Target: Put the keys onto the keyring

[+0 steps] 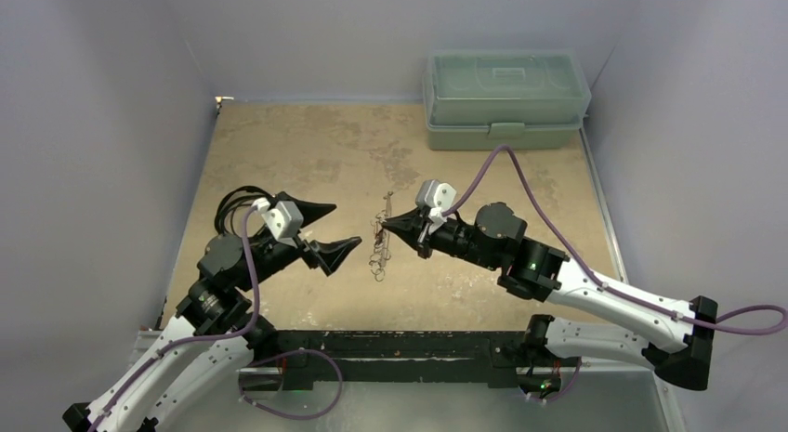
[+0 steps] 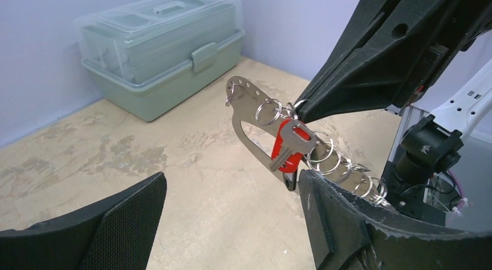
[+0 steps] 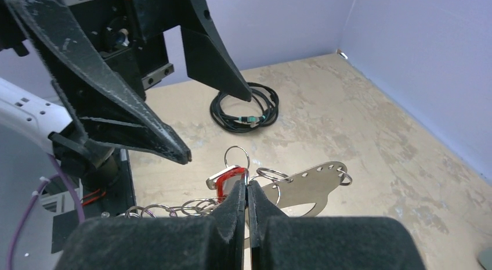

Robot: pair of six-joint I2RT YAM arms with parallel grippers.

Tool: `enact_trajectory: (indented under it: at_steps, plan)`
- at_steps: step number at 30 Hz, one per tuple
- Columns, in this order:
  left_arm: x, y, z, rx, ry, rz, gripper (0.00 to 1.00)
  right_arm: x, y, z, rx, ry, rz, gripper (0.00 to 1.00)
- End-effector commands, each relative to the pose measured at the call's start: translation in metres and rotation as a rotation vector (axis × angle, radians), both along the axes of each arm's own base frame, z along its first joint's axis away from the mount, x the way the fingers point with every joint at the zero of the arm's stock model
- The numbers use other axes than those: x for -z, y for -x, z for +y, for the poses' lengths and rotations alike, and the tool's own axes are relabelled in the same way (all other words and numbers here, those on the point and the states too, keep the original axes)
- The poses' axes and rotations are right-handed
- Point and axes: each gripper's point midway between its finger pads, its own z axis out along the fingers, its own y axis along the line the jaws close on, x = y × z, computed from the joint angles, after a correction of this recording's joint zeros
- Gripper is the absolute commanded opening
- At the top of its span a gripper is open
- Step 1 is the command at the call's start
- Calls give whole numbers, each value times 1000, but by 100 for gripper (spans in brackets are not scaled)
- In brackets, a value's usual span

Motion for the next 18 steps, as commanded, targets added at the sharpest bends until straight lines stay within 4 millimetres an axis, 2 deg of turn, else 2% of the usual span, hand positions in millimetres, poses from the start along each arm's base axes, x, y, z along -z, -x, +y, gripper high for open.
enact_trajectory:
  at_steps: [1, 10, 15, 18]
  plan:
    - [-15, 6, -3, 28, 34, -3, 83, -27, -11, -2, 60, -71, -17, 0]
    - [-6, -1, -9, 25, 32, 46, 74, -25, -9, 2, 42, -80, -11, 0]
    - [-4, 4, -12, 60, 35, 44, 70, -12, -15, 5, 60, -33, 9, 0]
    - [-12, 8, -15, 89, 70, 17, 70, -5, -21, 6, 90, -10, 19, 0]
